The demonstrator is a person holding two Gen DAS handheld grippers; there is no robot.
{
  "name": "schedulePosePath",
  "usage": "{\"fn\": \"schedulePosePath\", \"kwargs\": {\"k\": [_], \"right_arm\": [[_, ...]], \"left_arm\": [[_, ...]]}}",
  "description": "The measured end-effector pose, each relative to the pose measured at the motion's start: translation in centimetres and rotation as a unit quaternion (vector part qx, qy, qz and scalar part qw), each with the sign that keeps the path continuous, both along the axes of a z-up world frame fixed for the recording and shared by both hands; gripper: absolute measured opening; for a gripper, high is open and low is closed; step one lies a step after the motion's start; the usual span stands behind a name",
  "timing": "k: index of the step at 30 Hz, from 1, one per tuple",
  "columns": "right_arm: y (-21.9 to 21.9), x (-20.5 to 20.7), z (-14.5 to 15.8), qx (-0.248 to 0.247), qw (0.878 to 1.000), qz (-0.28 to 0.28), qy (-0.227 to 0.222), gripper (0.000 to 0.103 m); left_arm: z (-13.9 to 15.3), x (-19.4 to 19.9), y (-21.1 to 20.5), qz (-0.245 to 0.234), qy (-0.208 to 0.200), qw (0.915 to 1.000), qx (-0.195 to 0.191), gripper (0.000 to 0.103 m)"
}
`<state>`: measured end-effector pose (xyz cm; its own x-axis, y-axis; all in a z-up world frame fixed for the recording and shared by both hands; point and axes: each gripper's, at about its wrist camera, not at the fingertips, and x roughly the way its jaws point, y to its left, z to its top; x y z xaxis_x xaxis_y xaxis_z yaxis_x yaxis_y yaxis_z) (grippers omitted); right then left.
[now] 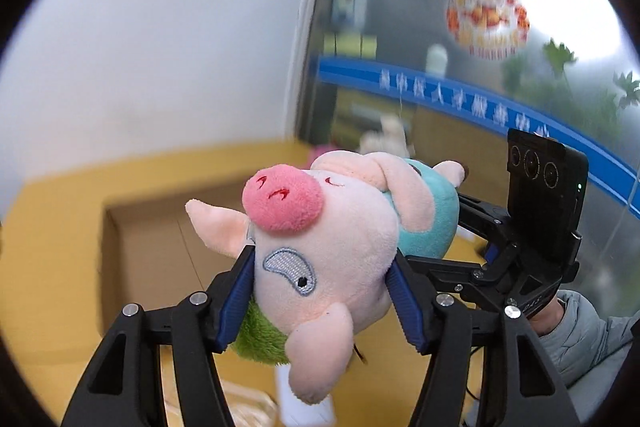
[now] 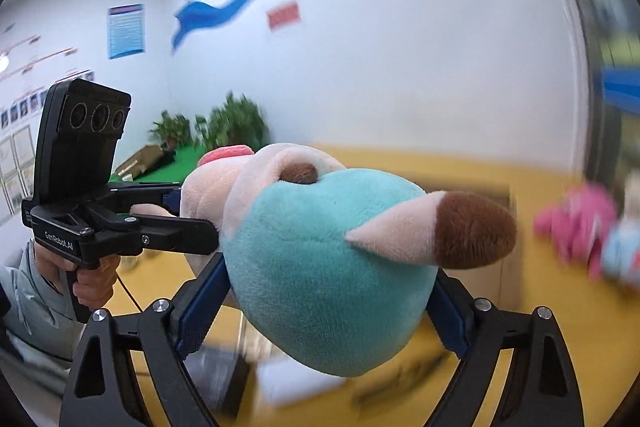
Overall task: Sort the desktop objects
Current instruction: 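Lift the pig plush with both grippers and carry it over the cardboard box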
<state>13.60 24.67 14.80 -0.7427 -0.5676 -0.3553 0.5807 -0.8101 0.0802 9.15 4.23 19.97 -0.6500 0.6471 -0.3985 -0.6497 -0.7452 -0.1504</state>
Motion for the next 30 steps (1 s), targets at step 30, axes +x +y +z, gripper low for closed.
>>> {"fn": "schedulePosePath", "kwargs": {"k": [30], "right_arm": [[-9.4,-37.0,2.9,-0.031,0.995,0.067,-0.069,0.087]], "left_arm": [[-2.8,-33.8,-8.6,0.118,-0.116,0.9849,0.049,0.062]]}}
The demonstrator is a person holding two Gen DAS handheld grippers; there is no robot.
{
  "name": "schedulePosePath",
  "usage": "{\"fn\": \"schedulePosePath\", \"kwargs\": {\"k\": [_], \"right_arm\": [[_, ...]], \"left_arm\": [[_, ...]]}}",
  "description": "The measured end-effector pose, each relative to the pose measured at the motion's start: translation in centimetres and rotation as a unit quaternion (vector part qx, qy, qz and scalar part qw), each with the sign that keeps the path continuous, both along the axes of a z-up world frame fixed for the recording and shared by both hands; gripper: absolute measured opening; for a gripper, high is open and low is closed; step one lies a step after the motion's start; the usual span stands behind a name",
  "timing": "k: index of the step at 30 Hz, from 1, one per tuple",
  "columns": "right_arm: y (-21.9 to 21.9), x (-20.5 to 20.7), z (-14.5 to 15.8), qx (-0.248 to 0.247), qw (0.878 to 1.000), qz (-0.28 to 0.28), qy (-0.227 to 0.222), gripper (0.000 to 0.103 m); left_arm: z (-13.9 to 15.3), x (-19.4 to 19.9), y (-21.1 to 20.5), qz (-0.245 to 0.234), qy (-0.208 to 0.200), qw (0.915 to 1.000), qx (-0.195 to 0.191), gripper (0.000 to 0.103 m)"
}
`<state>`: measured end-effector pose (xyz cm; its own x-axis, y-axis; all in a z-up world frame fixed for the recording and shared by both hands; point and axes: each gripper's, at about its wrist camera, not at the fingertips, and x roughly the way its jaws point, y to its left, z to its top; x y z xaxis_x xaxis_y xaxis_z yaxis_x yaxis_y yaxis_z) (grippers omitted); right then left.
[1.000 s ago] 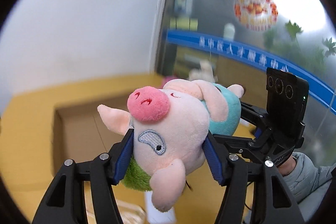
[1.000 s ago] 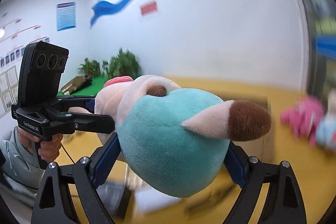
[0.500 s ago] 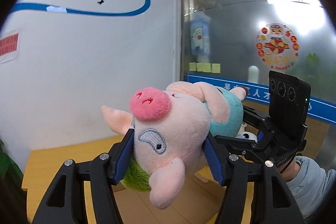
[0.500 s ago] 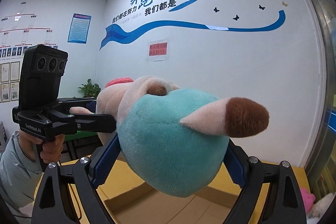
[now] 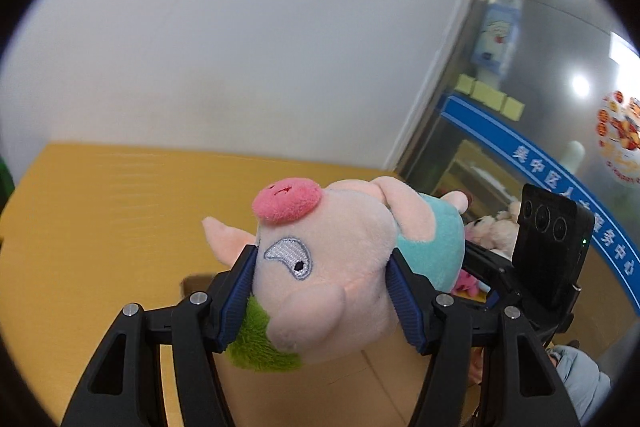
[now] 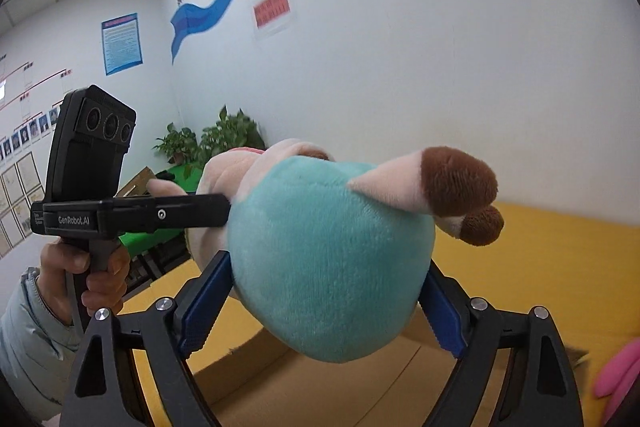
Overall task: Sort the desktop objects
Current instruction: 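Lift the pig plush with both grippers and carry it over the cardboard box, then lower the pig plush into the box and open both grippers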
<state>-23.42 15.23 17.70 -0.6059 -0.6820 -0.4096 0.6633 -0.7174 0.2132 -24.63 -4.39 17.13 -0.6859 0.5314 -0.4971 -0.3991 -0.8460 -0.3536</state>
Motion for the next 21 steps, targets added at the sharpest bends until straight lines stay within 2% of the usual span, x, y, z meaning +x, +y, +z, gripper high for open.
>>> {"fn": "schedulePosePath", "kwargs": {"k": [4,8,12,16,17,19,21], "right_arm": [[-1.7,-4.6,-5.9,-0.002,0.998,-0.006,-0.06,0.087],[-3.1,-8.4,-10.8,0.01,0.993,-0.013,-0.115,0.087],[-3.3,-11.0,-14.6,0.013,0.987,-0.024,-0.159,0.087],[-3.1,-12.4,-17.1,0.026,0.979,-0.044,-0.199,0.091],[-3.1,-12.7,-17.9,0.034,0.975,-0.049,-0.216,0.092],[-3.2,-13.1,-19.4,0.065,0.965,-0.054,-0.25,0.097],[-3.2,-12.8,-19.6,0.076,0.963,-0.049,-0.254,0.096]], "left_arm": [[-5.4,-3.2,-0.6,0.024,-0.058,0.998,-0.004,0.062],[-9.2,-5.4,-0.3,0.043,-0.11,0.993,-0.006,0.06],[-10.6,-6.2,1.2,0.046,-0.123,0.9909,-0.03,0.059],[-12.6,-7.1,2.6,0.04,-0.13,0.9879,-0.075,0.058],[-13.1,-7.2,3.2,0.038,-0.135,0.9861,-0.089,0.052],[-13.4,-7.1,3.5,0.038,-0.133,0.9858,-0.095,0.05],[-13.1,-7.0,3.0,0.046,-0.135,0.9856,-0.091,0.053]]}}
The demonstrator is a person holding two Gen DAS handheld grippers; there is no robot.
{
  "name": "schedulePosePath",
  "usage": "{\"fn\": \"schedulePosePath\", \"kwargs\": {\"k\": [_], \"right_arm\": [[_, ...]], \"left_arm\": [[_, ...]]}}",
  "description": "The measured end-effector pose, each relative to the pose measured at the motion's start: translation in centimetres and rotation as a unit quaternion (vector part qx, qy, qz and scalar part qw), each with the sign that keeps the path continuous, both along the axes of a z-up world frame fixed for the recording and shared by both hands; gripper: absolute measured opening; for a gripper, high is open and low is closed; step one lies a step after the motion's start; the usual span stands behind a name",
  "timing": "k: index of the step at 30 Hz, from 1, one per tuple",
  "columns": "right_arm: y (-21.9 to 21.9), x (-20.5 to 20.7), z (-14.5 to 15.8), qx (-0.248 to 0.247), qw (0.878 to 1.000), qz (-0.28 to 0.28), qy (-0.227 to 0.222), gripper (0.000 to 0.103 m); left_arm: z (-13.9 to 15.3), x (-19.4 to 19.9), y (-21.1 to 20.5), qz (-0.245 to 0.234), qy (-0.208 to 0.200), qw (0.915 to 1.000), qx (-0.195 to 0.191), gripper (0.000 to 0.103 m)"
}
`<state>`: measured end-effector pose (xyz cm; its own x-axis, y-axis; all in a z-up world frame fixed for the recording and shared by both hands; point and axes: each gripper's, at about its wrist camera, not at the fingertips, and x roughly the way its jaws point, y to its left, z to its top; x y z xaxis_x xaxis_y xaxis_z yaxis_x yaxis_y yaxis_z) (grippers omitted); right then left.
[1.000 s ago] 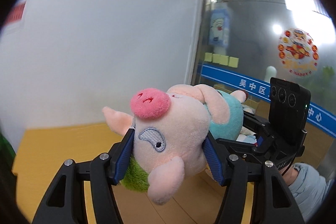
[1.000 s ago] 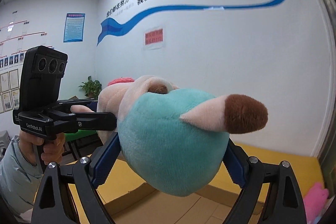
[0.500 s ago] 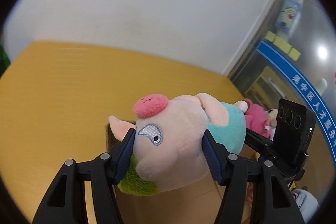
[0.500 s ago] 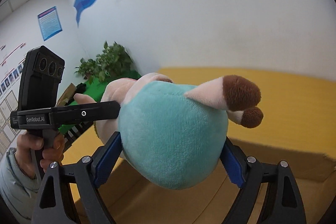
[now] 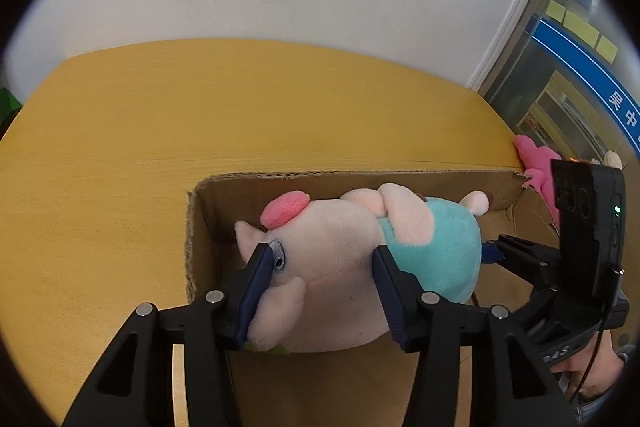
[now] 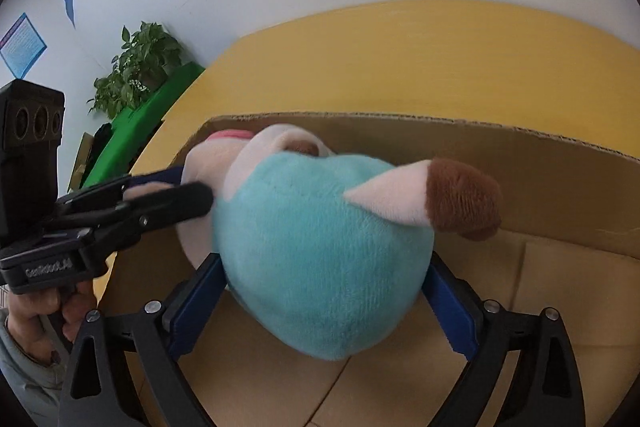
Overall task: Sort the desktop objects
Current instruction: 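Lower the pig plush into the box and open both grippers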
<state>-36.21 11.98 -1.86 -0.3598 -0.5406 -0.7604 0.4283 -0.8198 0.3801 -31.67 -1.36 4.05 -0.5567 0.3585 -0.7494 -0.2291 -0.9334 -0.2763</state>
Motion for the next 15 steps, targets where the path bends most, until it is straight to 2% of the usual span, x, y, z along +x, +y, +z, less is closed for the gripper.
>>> {"fn": "schedulePosePath", "kwargs": {"k": [2,4,8,15], "right_arm": [[0.9,0.5,0.3,-0.007,1.0,0.003,0.006,0.095],[1.1,0.1,0.9,-0.025,1.0,0.006,-0.005,0.079],[0.2,0.0,1.0,-0.016,1.0,0.014,-0.023,0.078],[0.3,1.3,0.3,-0.012,0.999,0.019,-0.037,0.08]], "left_arm": [[0.0,-0.1,-1.0,0.006,-0.011,0.9999,0.012,0.053],[0.0,0.3,-1.7,0.007,-0.01,0.9998,0.012,0.053],[-0.3,1.7,-3.9,0.008,-0.009,0.9997,0.022,0.053],[-1.9,3.7,-5.8,0.003,-0.032,0.9995,-0.006,0.054]]}}
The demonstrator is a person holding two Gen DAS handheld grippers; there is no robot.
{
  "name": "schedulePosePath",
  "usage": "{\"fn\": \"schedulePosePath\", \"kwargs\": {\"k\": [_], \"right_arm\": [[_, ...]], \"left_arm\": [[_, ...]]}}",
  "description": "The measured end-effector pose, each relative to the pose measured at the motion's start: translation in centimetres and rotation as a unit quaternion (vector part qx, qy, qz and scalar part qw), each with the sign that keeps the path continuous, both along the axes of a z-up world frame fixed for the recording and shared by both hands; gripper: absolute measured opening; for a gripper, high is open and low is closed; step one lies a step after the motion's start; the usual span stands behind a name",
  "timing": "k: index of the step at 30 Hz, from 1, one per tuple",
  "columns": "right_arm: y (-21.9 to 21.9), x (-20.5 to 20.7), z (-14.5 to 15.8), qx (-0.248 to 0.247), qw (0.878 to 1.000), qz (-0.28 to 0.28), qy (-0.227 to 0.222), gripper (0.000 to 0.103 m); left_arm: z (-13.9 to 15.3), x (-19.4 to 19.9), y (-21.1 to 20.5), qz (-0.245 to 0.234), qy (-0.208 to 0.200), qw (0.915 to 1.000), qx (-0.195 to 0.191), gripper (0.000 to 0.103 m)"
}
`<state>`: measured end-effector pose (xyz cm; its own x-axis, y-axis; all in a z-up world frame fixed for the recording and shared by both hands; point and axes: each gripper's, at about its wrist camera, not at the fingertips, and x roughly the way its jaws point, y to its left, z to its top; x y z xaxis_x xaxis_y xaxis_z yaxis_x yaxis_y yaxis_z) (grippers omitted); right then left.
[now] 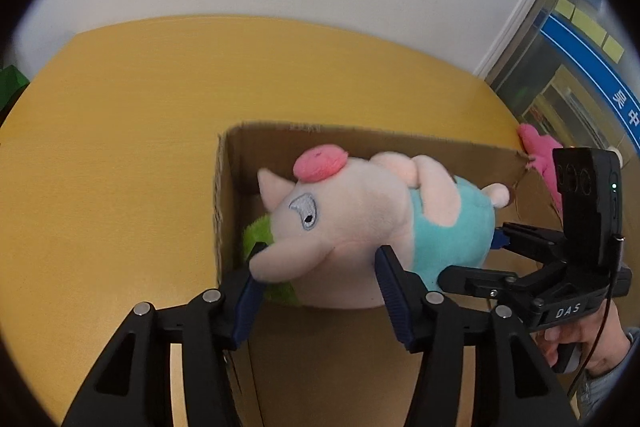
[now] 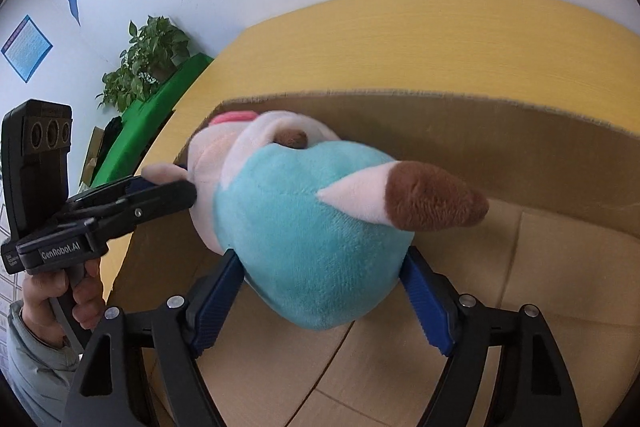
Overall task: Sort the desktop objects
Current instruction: 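Lower the pig plush into the box and open both grippers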
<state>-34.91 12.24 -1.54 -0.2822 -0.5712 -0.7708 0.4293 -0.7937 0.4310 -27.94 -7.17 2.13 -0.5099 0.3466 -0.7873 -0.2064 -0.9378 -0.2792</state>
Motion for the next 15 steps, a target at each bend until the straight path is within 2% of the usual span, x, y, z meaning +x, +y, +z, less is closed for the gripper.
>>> {"fn": "schedulePosePath", "kwargs": {"k": [2,4,5,8,13,15], "right_arm": [[-0.2,0.6,-0.7,0.01,1.0,0.01,-0.013,0.08],[-1.2,1.5,-2.2,0.051,0.998,0.032,-0.028,0.071],[-1.5,2.1,-2.2,0.06,0.998,0.036,-0.006,0.07],[-1.2,2.2,-2.2,0.022,0.999,0.024,-0.024,0.067],[-1.2,2.2,-1.1,0.023,1.0,0.018,-0.005,0.068],[-1.2,2.6,-0.3,0.015,1.0,0.022,-0.002,0.068]], "left_arm": [[-0.2,0.9,-0.1,-0.003,-0.009,0.9999,-0.011,0.054],[-0.4,1.8,0.4,-0.011,-0.008,0.9985,-0.053,0.054],[-0.8,1.9,1.0,-0.016,-0.023,0.997,-0.072,0.054],[-1.3,2.0,1.1,-0.006,-0.029,0.9938,-0.107,0.054],[-0.8,0.8,-0.3,0.038,-0.042,0.9968,-0.056,0.054],[-0.7,0.4,-0.9,0.044,-0.042,0.9968,-0.051,0.054]]}}
